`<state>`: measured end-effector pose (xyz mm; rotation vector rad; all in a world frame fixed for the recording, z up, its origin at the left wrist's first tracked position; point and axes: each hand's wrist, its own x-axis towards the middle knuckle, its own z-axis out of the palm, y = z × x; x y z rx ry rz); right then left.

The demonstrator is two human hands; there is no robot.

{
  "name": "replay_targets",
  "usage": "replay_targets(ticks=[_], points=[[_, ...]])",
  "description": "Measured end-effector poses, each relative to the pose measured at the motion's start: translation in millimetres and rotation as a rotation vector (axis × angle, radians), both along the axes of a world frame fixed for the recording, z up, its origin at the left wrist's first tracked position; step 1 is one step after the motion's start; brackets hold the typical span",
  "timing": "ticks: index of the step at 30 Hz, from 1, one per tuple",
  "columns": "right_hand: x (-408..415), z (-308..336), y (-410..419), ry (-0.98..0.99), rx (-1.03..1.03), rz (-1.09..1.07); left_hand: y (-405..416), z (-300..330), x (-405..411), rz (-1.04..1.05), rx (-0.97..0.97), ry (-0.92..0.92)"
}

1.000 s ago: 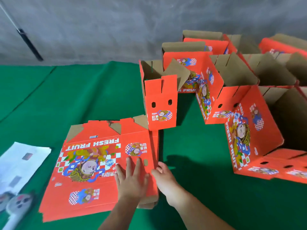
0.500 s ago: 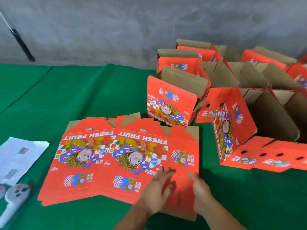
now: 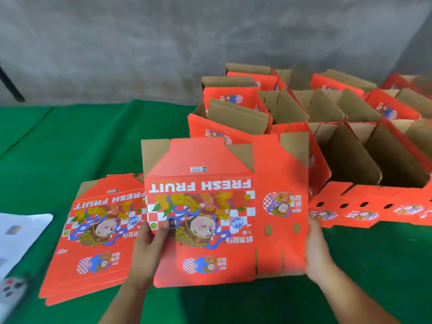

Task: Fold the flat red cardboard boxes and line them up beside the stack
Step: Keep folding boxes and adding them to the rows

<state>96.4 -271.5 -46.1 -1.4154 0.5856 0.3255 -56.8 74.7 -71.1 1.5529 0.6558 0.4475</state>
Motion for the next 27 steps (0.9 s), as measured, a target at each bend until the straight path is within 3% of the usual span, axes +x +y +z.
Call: replay_targets(ticks=[3, 7, 11, 12, 14, 16, 17, 18, 19, 20, 21, 23, 25, 27], points=[[11.3, 26.0, -12.9, -0.094, -0.029, -0.015, -9.8, 26.8, 4.8, -0.177, -0.04, -0.095], [12.2, 47.4, -24.6, -0.2, 0.053, 0.062, -24.2, 43.4, 15.8, -0.237, -0.101, -0.218], [6.6, 56.8, -37.1, -0.308, 0.217, 0.416, -67.3, 47.8, 37.4, -0.456, -0.056, -0.178], [10.6, 59.9, -38.0, -0.461, 0.409, 0.537, -83.4, 45.7, 43.3, -0.508, -0.034, -0.167], [16.0, 43.0, -27.5, -0.477, 1.164, 0.846, -110.2, 42.9, 51.8, -0.505, -0.044, -0.167], [13.2, 34.5, -19.7, -0.463, 1.42, 0.974, -122.4, 46.2, 55.6, -0.498, -0.032, -0.102], [4.2, 41.6, -13.4, -0.48, 1.36, 0.91, -124.8, 49.9, 55.1, -0.522, 0.03, -0.036], [-7.7, 49.9, -9.7, -0.525, 1.097, 0.764, -126.3, 52.9, 52.9, -0.556, 0.111, 0.033], [-23.9, 60.6, 0.1, -0.548, 0.684, 0.595, -129.9, 57.0, 50.1, -0.595, 0.176, 0.079], [-37.3, 71.2, 10.5, -0.416, 0.395, 0.566, -136.6, 62.3, 47.3, -0.637, 0.207, 0.085], [-45.2, 76.8, 17.5, -0.299, 0.278, 0.464, -145.6, 71.8, 44.2, -0.687, 0.194, 0.038], [-63.9, 68.1, 28.4, -0.532, 0.089, 0.249, -163.7, 92.1, 34.6, -0.789, 0.043, -0.167], [-74.3, 57.6, 36.0, -0.706, -0.113, 0.181, -176.6, 101.4, 22.7, -0.829, -0.084, -0.352], [-79.9, 45.6, 36.3, -0.751, -0.154, 0.145, -182.0, 105.1, 13.5, -0.686, -0.068, -0.37]])
